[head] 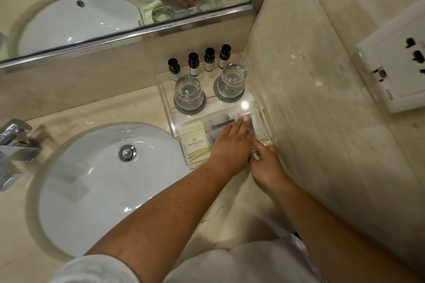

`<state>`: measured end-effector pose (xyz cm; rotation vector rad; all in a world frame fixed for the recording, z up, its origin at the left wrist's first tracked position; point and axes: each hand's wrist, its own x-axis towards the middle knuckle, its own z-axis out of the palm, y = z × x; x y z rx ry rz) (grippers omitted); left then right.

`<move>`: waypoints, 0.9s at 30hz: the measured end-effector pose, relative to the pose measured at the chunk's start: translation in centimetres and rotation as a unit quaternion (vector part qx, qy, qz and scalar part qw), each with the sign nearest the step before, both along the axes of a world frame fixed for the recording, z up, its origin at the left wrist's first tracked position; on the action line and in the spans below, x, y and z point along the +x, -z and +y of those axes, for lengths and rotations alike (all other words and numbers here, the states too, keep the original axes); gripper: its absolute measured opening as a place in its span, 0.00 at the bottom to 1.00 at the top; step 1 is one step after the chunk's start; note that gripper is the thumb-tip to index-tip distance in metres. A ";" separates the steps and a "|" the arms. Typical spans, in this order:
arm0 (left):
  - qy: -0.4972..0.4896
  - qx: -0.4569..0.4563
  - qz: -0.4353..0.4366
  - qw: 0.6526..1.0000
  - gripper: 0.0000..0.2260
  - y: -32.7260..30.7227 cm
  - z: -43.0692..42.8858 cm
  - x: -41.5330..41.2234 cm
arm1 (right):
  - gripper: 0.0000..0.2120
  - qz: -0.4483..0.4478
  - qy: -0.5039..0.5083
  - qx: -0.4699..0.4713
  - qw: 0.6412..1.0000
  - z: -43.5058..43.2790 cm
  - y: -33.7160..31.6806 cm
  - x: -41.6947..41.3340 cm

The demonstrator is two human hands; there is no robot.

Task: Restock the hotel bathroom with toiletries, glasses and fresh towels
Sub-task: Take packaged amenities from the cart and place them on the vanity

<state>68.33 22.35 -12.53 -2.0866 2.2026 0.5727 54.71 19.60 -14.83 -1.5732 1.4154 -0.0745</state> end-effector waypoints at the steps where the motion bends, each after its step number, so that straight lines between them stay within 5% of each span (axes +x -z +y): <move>1: -0.004 0.001 0.002 1.000 0.29 0.1 0.1 -0.1 | 0.33 0.010 -0.002 -0.001 1.000 0.0 -0.1 0.0; 7: -0.040 0.010 0.001 0.999 0.33 0.3 0.8 -0.9 | 0.29 0.039 0.003 0.015 0.999 0.2 0.4 -0.6; 16: -0.091 -0.029 0.083 0.992 0.29 0.1 3.6 0.4 | 0.32 0.009 0.039 0.023 0.999 0.3 0.2 -0.2; 27: -0.204 -0.118 0.066 0.970 0.33 1.3 13.0 5.0 | 0.36 0.012 0.039 0.032 0.999 0.3 -1.6 0.6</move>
